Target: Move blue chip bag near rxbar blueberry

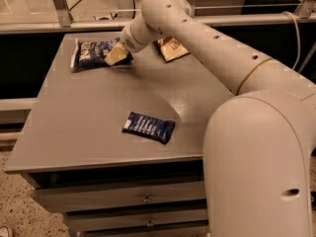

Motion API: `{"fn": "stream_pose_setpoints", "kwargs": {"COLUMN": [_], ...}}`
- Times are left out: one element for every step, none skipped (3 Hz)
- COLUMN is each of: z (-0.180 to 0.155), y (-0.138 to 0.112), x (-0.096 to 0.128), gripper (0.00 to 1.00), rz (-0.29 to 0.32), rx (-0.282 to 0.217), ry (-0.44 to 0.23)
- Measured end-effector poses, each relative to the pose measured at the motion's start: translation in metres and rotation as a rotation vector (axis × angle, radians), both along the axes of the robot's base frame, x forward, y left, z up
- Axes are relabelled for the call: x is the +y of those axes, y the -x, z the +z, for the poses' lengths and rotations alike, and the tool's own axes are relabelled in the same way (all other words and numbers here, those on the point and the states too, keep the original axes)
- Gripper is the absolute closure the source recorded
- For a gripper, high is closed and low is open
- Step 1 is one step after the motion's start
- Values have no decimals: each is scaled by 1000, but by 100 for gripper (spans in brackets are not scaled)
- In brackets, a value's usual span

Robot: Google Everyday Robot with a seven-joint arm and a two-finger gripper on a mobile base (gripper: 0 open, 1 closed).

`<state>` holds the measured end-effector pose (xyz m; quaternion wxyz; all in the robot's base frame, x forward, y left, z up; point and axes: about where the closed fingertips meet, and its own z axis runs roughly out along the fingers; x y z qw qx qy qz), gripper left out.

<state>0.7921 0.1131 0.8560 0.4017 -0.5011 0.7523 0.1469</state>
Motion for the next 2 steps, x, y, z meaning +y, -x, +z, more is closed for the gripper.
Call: {"fn": "stream_pose_setpoints", "kwargs": {"z": [2, 26], "y": [-7, 1], "x": [-5, -16], "gripper": [62, 85], "rz": [-24, -11], "rx": [-27, -74], "ry": [5, 2]}}
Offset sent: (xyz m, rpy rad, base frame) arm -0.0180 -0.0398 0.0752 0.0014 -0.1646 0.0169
